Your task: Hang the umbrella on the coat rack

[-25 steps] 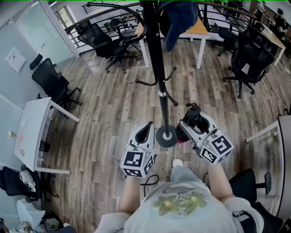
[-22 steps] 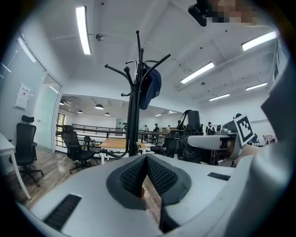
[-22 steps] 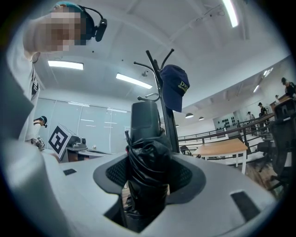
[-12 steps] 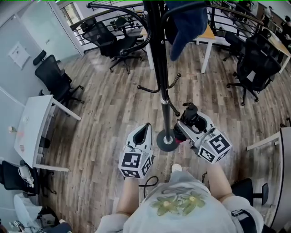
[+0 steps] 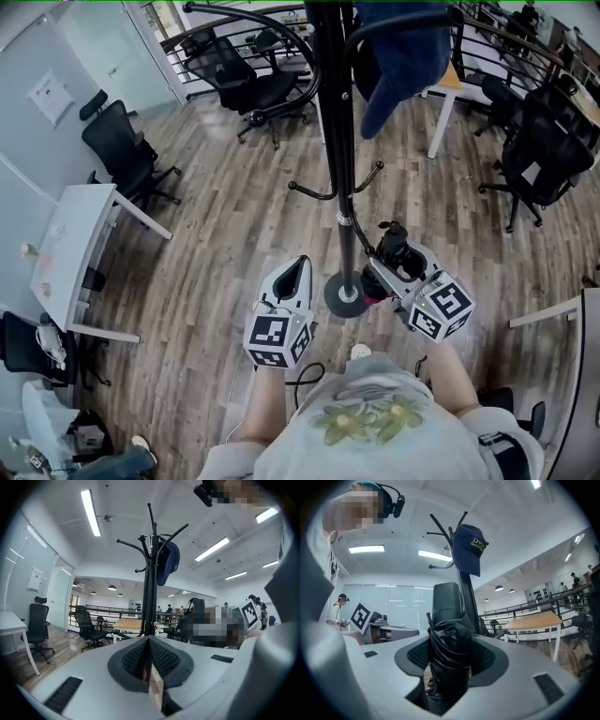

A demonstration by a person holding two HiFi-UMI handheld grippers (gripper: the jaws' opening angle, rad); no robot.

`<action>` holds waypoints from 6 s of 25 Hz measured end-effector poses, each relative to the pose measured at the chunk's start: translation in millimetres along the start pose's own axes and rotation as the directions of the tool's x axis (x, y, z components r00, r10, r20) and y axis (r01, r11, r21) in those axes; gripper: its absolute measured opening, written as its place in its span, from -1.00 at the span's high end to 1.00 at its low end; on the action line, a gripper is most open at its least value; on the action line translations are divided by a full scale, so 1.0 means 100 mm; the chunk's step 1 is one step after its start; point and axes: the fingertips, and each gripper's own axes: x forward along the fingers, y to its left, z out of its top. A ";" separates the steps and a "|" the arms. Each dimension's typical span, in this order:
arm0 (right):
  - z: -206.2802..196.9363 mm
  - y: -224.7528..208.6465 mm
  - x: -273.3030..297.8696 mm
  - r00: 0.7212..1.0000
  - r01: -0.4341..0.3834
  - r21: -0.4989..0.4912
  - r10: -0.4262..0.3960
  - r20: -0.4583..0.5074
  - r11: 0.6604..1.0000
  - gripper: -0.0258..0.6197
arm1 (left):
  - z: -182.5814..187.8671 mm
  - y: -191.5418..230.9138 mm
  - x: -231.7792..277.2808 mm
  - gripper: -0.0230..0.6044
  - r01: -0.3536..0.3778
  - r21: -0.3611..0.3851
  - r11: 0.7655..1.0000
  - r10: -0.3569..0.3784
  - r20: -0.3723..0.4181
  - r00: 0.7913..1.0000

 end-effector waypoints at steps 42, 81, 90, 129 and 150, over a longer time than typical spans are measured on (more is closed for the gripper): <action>-1.00 0.06 0.13 0.959 -0.112 0.070 0.126 -0.255 0.991 0.23 | -0.26 0.01 0.27 0.92 -0.045 -0.031 0.998 0.044 -0.044 0.998; -1.57 0.13 0.06 0.925 -0.108 0.148 0.154 -0.348 0.983 0.23 | -0.47 -0.18 0.20 0.92 -0.034 -0.029 0.999 0.031 -0.089 0.996; -1.56 0.16 0.15 0.924 -0.111 0.139 0.154 -0.350 0.984 0.23 | -0.49 -0.13 0.16 0.92 -0.033 -0.029 0.999 0.030 -0.098 0.995; -1.83 -0.12 0.63 0.923 -0.103 0.093 0.130 -0.361 0.990 0.22 | -0.56 -0.06 0.13 0.92 -0.067 -0.011 0.998 0.065 -0.128 0.990; -2.21 -0.24 0.73 0.902 -0.065 0.040 0.076 -0.424 0.997 0.21 | -0.53 -0.17 0.17 0.92 -0.049 0.008 0.999 0.050 -0.133 0.990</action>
